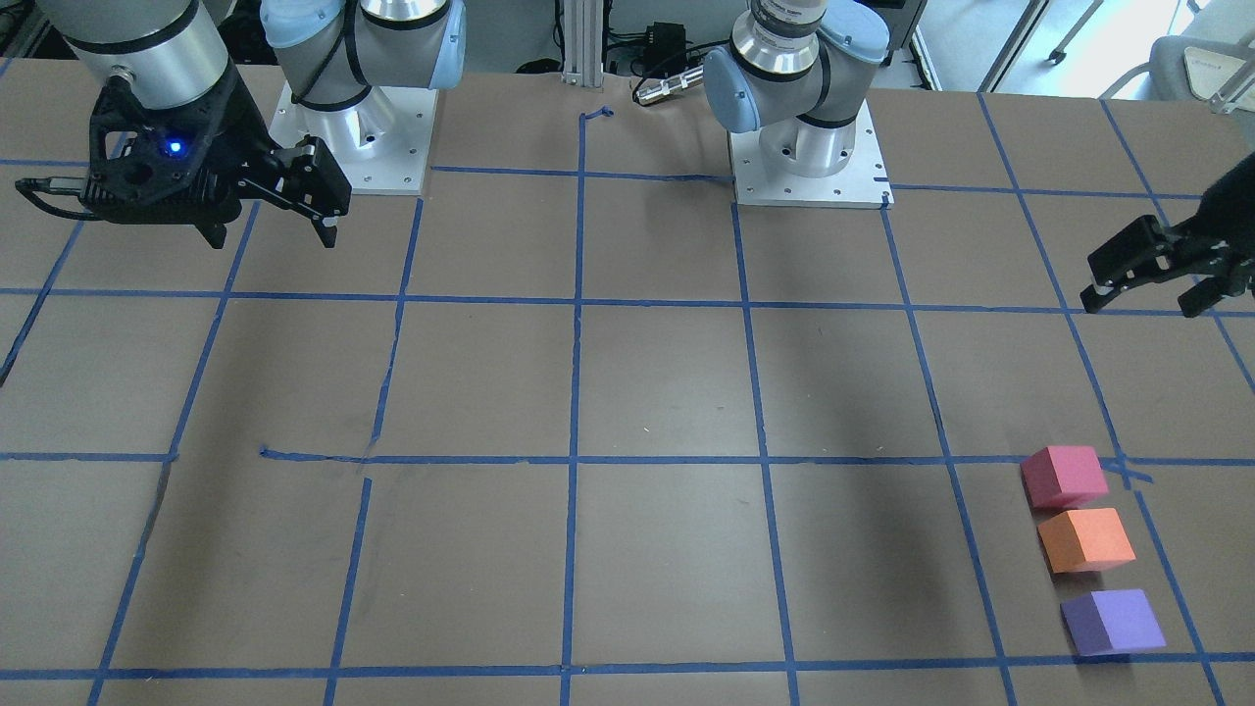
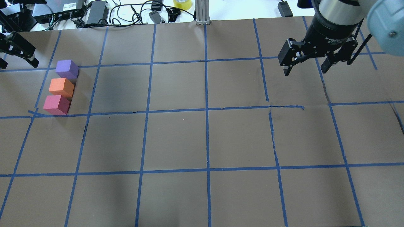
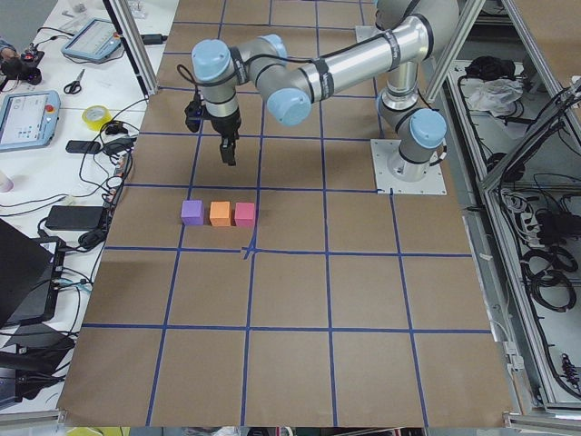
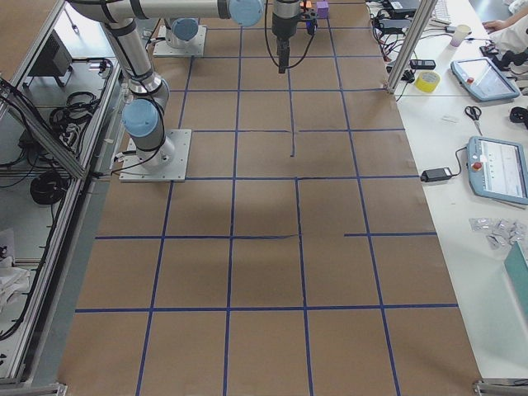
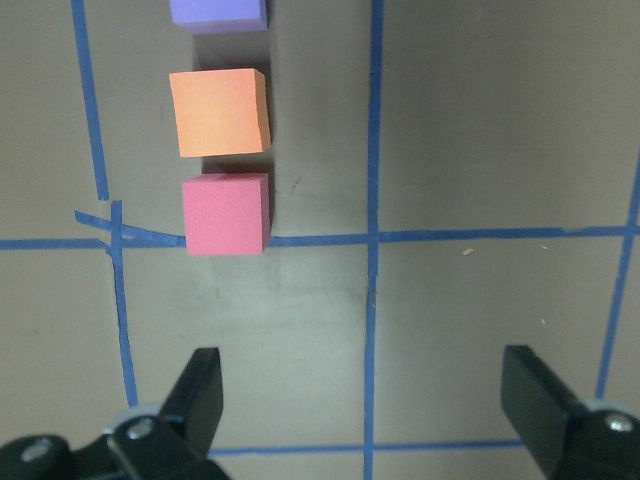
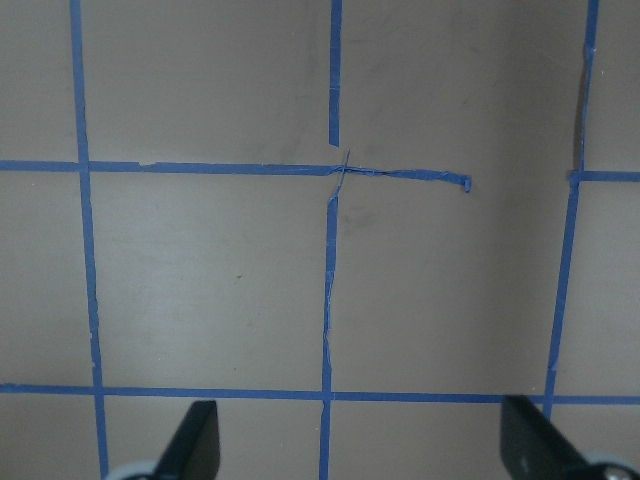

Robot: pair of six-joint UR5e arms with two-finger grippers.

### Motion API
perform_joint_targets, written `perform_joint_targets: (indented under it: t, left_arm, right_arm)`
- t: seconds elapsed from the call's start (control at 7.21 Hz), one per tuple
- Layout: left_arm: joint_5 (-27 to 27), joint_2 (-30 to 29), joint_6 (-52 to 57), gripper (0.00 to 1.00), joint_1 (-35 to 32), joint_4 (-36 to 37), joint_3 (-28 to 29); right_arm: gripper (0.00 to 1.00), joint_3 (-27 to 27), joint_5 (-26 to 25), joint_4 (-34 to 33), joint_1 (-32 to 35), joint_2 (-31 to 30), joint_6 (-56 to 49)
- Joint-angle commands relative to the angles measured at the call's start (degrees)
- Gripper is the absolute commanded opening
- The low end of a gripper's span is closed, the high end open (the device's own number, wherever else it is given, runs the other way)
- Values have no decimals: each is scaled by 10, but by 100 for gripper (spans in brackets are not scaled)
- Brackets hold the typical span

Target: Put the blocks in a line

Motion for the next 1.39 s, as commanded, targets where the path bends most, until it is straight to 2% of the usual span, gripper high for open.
perform_joint_targets:
  t: [0.0, 0.14, 0.28, 0.55, 0.83, 1.11, 1.25]
  left_arm:
    - [-4, 14, -92, 100, -79, -1, 9]
    - [-3, 7, -214, 100, -148, 5, 17]
    - [-3, -2, -297, 100, -210, 46, 6]
    - [4, -7, -321, 100, -286, 124, -15]
    - [1, 11, -315, 100, -286, 124, -25]
    - [6, 50, -315, 100, -285, 48, -32]
    - [5, 57, -317, 100, -286, 38, -35]
  right_arm:
    - [100, 0, -1, 2, 0, 0, -1]
    - [100, 0, -1, 1, 0, 1, 0]
    - [100, 0, -1, 1, 0, 0, 0]
    - [100, 0, -1, 1, 0, 0, 3]
    - [100, 4, -2, 1, 0, 0, 3]
    - [100, 5, -3, 1, 0, 1, 8]
    - [100, 5, -3, 1, 0, 1, 7]
